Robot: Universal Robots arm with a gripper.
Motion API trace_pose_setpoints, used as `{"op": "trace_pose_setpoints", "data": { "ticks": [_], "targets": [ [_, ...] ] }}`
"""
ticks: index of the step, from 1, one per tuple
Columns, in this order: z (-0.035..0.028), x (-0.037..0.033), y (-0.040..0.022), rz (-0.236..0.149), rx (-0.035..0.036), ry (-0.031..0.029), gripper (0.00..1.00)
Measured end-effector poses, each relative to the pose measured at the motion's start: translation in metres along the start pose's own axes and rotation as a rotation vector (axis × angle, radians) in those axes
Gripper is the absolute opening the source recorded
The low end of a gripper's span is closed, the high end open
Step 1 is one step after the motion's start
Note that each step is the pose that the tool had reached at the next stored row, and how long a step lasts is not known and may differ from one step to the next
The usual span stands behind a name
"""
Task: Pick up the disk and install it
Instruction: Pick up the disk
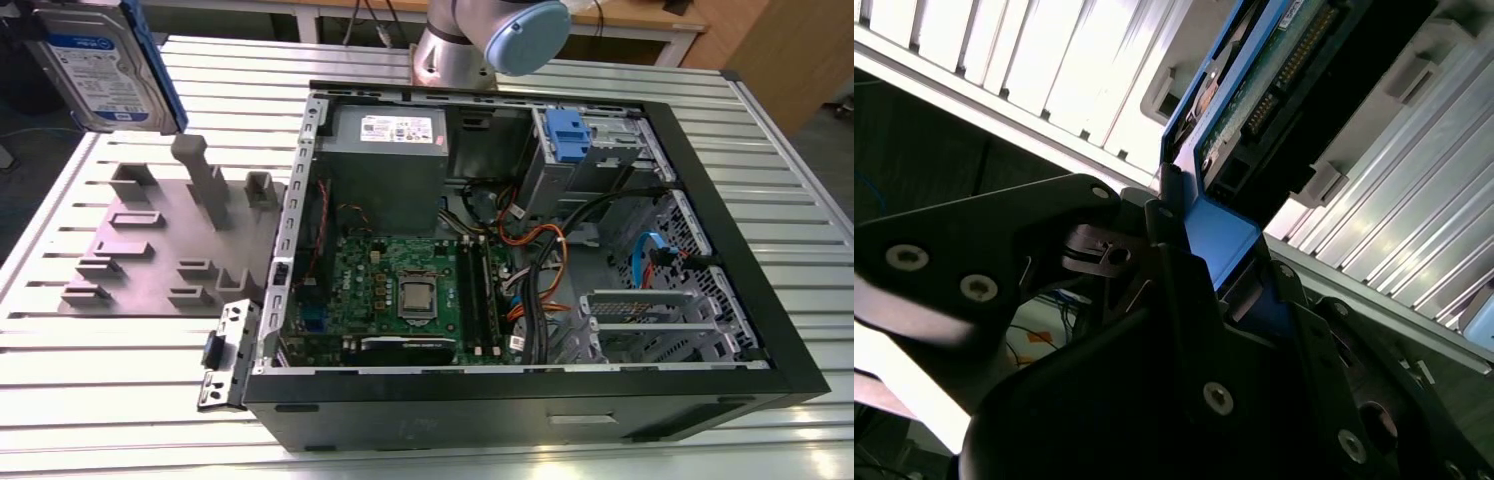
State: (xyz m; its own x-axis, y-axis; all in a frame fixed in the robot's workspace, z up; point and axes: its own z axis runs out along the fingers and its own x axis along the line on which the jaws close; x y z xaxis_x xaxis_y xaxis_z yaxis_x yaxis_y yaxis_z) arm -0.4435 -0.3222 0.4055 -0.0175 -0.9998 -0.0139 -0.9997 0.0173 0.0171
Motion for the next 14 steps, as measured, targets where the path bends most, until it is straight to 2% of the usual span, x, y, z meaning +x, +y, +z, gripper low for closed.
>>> {"op": "trace_pose_setpoints", "data": {
  "ticks": [14],
  "targets": [
    [-0.0035, 0.0, 0.0, 0.0, 0.0001, 0.0, 0.36]
  ]
}}
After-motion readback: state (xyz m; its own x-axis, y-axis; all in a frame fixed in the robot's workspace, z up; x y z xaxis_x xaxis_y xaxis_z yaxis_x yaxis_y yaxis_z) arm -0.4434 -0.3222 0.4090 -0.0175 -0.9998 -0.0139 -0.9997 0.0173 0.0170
